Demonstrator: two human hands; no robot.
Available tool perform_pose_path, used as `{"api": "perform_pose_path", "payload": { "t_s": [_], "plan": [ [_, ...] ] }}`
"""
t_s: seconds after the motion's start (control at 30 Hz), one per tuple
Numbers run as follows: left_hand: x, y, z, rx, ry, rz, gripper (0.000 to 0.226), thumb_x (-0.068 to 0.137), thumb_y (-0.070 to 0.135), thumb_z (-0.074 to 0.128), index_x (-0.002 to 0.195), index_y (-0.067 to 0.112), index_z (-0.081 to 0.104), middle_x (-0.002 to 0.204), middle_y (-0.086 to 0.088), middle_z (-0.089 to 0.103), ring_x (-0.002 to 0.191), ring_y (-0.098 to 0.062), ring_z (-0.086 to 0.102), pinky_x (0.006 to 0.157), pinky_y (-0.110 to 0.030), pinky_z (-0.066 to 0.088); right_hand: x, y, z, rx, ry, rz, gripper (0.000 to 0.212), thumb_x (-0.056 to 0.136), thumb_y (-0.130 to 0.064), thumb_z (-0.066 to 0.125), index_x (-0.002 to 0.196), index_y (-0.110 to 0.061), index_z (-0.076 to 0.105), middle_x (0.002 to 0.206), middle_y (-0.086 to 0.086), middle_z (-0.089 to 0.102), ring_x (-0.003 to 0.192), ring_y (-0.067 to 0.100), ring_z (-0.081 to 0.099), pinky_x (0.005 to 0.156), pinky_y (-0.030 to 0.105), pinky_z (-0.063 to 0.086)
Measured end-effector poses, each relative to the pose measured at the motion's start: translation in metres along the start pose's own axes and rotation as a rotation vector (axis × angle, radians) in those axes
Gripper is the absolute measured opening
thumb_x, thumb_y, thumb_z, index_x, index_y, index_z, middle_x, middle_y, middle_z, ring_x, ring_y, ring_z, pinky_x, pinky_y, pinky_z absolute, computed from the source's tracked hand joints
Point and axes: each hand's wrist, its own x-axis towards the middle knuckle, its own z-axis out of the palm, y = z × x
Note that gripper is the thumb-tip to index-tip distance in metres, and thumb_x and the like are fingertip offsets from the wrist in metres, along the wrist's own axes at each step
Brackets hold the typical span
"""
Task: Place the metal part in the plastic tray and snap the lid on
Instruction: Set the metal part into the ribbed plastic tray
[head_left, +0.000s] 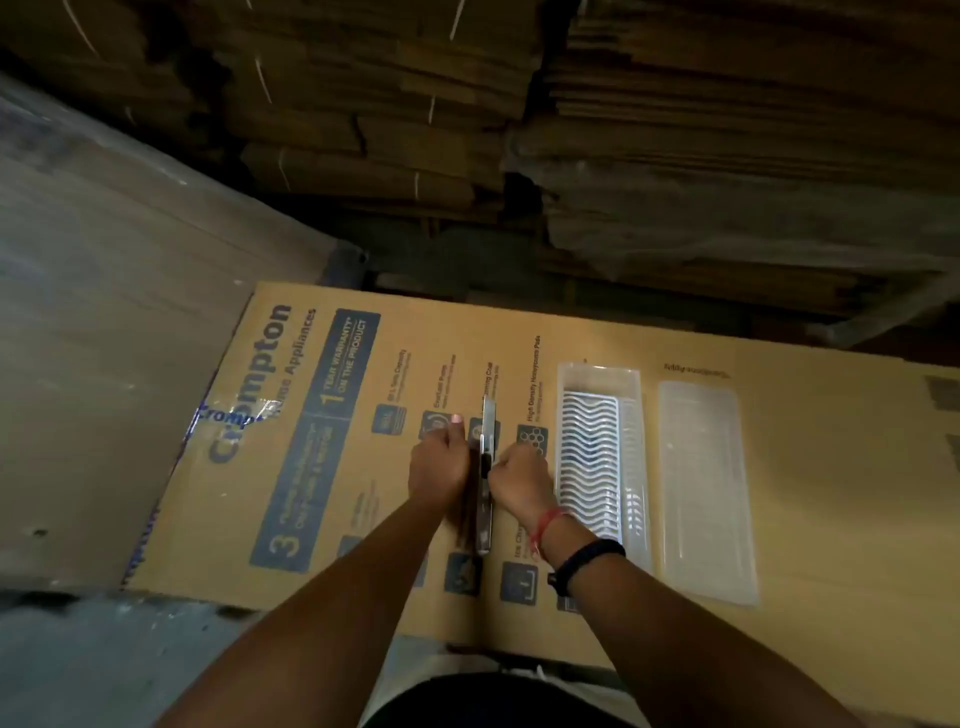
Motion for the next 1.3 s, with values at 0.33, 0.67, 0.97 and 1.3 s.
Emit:
{"api": "perform_pose_path", "payload": {
  "t_s": [0.33,0.67,0.97,1.3],
  "plan": [
    [0.01,-0.002,0.008,-0.035,-0.094,-0.172,0.027,0.083,0.014,0.057,0.06,0.002,0.054,0.068,-0.02,0.057,0.065,-0.028,0.053,0.061,-0.033,0.038,0.011,-0.004,0.013,0.156,0.059,0.188,0.032,0.087,-0.034,0.056,0.084,-0.004,0.065,0.08,0.015,0.065,0.078,0.033,0.064,0.053,0.028,0.034],
    [0.007,-0.006,0.001,-0.498,-0.214,-0.299,0.025,0.085,0.017,0.07,0.061,0.01,0.07,0.065,-0.012,0.066,0.067,-0.026,0.063,0.067,-0.029,0.05,-0.001,-0.011,0.005,0.284,0.086,0.138,0.028,0.096,-0.031,0.052,0.073,-0.016,0.06,0.076,0.005,0.059,0.07,0.023,0.053,0.053,0.026,0.031],
    [0.003,0.037,-0.004,-0.702,-0.254,-0.249,0.011,0.087,0.009,0.068,0.076,0.006,0.068,0.048,0.001,0.059,0.045,-0.011,0.05,0.044,-0.018,0.044,-0.015,-0.017,-0.018,0.563,0.189,-0.019,0.018,0.093,-0.018,0.06,0.092,-0.002,0.068,0.091,0.017,0.073,0.086,0.029,0.068,0.077,0.036,0.052],
    [-0.007,0.077,0.026,-0.559,-0.186,-0.069,0.022,0.089,0.013,0.067,0.069,0.005,0.065,0.047,-0.002,0.052,0.031,-0.006,0.038,0.036,-0.015,0.034,-0.048,0.024,-0.053,0.664,0.108,-0.047,0.018,0.09,0.002,0.059,0.105,-0.007,0.064,0.08,0.0,0.065,0.076,0.013,0.063,0.068,0.021,0.05]
  ]
}}
